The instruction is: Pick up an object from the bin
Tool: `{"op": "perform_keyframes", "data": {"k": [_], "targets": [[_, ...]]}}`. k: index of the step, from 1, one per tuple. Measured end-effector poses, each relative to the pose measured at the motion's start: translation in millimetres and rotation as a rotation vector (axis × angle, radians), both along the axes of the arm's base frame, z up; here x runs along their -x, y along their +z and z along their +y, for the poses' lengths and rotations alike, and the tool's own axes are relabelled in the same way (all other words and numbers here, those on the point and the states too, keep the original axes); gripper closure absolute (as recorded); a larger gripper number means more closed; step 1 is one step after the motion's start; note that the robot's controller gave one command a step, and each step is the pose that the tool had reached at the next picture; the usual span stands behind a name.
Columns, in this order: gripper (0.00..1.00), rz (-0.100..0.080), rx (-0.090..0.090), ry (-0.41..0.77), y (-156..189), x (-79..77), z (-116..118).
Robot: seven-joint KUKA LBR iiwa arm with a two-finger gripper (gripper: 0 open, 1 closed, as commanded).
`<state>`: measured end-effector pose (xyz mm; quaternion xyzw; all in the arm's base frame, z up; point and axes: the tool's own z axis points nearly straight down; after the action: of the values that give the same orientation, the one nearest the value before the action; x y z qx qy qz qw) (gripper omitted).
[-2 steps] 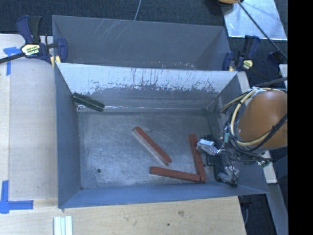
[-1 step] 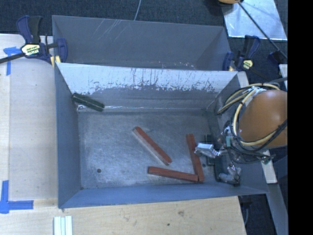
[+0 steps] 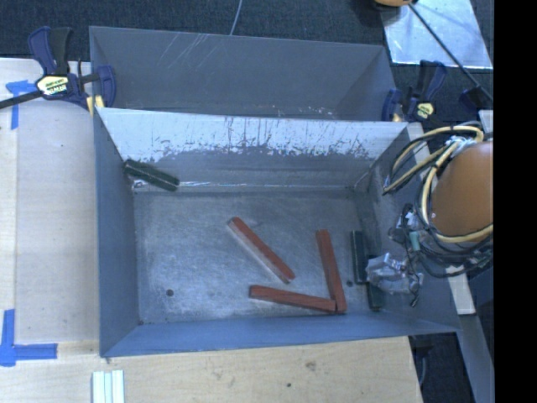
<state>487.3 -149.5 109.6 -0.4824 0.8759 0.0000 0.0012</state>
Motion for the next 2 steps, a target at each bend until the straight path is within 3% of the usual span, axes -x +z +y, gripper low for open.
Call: {"op": "perform_keyframes", "data": {"k": [1,2], "targets": [[0.00,0.000,-0.005,0.001,0.3,-0.7,3.3],[0.00,0.000,-0.005,0.000,0.3,-0.7,3.2]]}}
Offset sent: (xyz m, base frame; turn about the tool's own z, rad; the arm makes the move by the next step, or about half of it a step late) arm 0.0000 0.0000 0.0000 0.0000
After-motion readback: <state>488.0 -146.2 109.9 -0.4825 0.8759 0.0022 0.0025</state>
